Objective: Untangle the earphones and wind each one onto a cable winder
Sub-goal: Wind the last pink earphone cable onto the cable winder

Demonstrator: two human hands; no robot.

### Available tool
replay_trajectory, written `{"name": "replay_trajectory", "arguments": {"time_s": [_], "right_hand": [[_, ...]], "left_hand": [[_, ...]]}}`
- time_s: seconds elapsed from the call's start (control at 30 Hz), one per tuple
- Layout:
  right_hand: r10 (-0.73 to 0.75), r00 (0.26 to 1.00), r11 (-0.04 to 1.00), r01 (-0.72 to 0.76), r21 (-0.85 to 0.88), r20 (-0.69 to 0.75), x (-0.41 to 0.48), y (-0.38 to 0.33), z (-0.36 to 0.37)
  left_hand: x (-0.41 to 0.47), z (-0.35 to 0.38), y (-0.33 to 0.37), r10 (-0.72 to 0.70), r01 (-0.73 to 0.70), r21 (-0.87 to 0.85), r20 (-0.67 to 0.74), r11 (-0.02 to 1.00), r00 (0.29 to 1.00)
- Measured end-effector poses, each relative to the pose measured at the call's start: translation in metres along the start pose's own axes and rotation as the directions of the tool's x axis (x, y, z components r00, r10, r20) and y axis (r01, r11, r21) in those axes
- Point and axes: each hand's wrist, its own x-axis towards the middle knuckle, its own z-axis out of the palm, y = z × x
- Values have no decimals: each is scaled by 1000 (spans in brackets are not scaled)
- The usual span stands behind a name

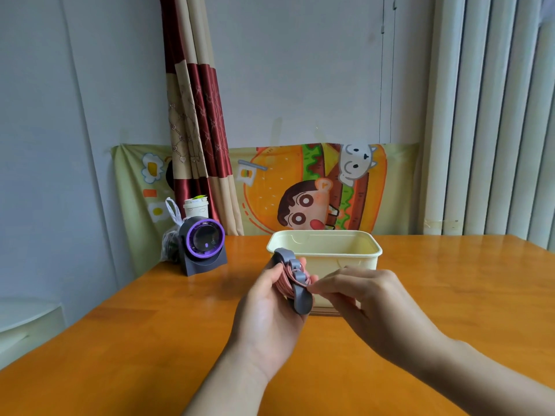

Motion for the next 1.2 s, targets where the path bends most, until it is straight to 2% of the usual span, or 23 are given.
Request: {"name": "replay_trajectory", "arguments": {"time_s": [0.2,0.43,0.53,0.63,0.73,0.8,0.97,1.07,1.2], "right_hand": [[-1,994,999,5,-41,106,9,0,-14],[24,990,989,-3,-150,138,15,-6,-20],[189,968,982,-184,-45,167,21,-8,-27],[330,921,924,-360,128,207,25,-7,-33],[380,895,875,-430,224,235,29,-10,-36],[389,890,871,-440,220,240,30,-12,-36],[409,884,875,-450,175,228,32,-15,-35],[452,864,841,-496,219,221,33,-14,-35],[484,845,813,-530,242,226,32,-14,-37]], "left_hand": [[-5,4,-1,16,-21,98,47,995,999],[-8,3,0,12,-53,226,177,973,984],[-9,-3,0,-22,-35,249,224,968,974],[-8,-7,2,-60,-16,271,268,962,962],[-6,-9,5,-70,-28,295,318,955,946],[-6,-10,7,-82,-55,360,353,931,932],[-6,-15,11,-75,-234,565,469,791,880],[-10,-13,11,-52,-399,691,533,602,845],[-12,-13,9,-2,-449,792,494,413,870]]}}
